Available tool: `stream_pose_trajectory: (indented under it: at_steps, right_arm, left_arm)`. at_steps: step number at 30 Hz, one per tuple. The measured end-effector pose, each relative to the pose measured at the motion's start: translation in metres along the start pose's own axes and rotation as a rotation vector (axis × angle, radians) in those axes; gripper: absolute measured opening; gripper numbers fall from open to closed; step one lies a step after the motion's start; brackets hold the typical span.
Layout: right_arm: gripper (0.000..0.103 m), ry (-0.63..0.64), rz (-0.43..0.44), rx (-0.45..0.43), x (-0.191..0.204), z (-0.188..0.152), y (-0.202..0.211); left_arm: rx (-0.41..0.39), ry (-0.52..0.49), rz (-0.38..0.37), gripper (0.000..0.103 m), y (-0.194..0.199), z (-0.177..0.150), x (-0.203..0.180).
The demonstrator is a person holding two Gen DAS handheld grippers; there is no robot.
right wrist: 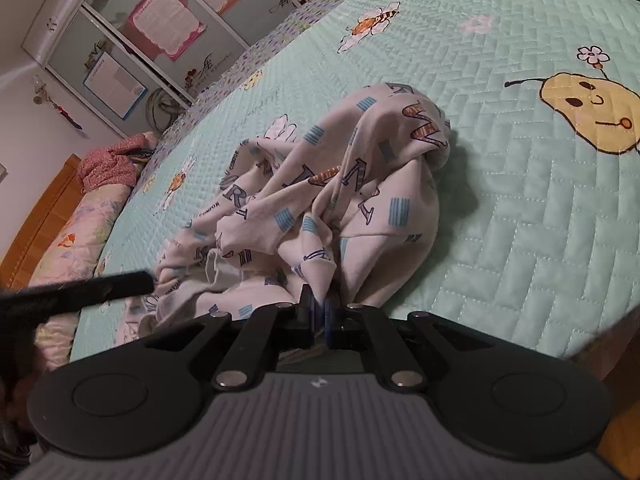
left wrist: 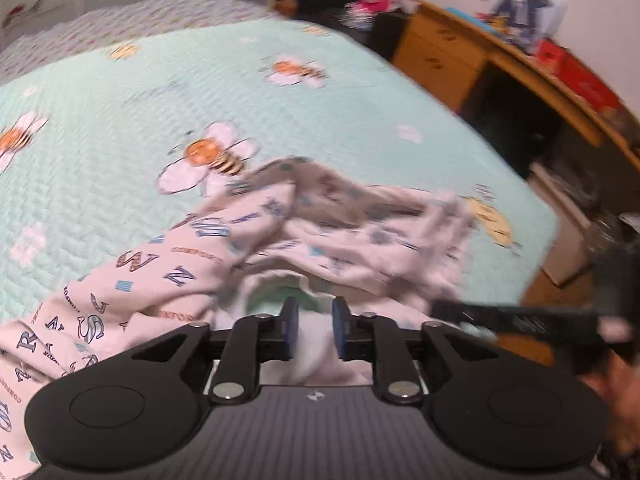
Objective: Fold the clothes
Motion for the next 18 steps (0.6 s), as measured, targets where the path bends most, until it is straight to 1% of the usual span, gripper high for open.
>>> stream_pose_trajectory:
  at_steps: [1, 3, 7, 8, 10, 13, 15, 16, 17, 18]
  right_arm:
    - [0.005, 0.000, -0.001, -0.002, 0.000, 0.000, -0.001]
    - [0.005, -0.004, 0.000, -0.003, 0.001, 0.000, -0.002]
    - [0.006, -0.024, 0.006, -0.001, -0.002, 0.005, -0.004]
    - [0.006, -0.025, 0.005, -0.002, -0.002, 0.004, -0.004]
    - [0.010, -0.019, 0.003, -0.002, -0.002, 0.004, -0.004]
    - [0.012, 0.001, -0.006, -0.010, 0.001, 0.003, -0.004]
    - [0.015, 0.000, -0.007, -0.012, 0.001, 0.002, -0.004]
    - [0.017, -0.004, -0.007, -0.014, 0.000, 0.002, -0.003]
    - [0.017, -0.007, -0.006, -0.016, 0.000, 0.002, -0.003]
    - [0.018, -0.008, -0.005, -0.019, -0.001, 0.001, -0.002]
  left_arm:
    - [0.013, 0.024, -0.001, 0.023, -0.006, 0.003, 0.002]
    - [0.042, 0.065, -0.009, 0.032, -0.020, 0.008, 0.004]
    - [0.092, 0.101, -0.025, 0.037, -0.039, 0.011, 0.004]
    - [0.104, 0.106, -0.035, 0.039, -0.043, 0.011, 0.005]
    - [0.144, 0.119, -0.033, 0.040, -0.054, 0.010, 0.004]
    - [0.204, 0.138, -0.028, 0.039, -0.072, 0.006, 0.005]
    - [0.204, 0.159, -0.013, 0.035, -0.077, 0.003, 0.005]
    - [0.186, 0.160, -0.007, 0.029, -0.075, 0.003, 0.004]
    - [0.167, 0.160, -0.002, 0.005, -0.072, 0.002, 0.003]
    - [0.146, 0.160, 0.014, 0.003, -0.068, 0.001, 0.002]
Point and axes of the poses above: each gripper's, at about its wrist camera, not at the fingertips, and y roughly against the way its jaws point, x to its left, z to its top, the point moved 1 cm from there along -y, roughly the way its jaws point, and after that the axes turned 2 degrees about -y, right-handed, at the moved point
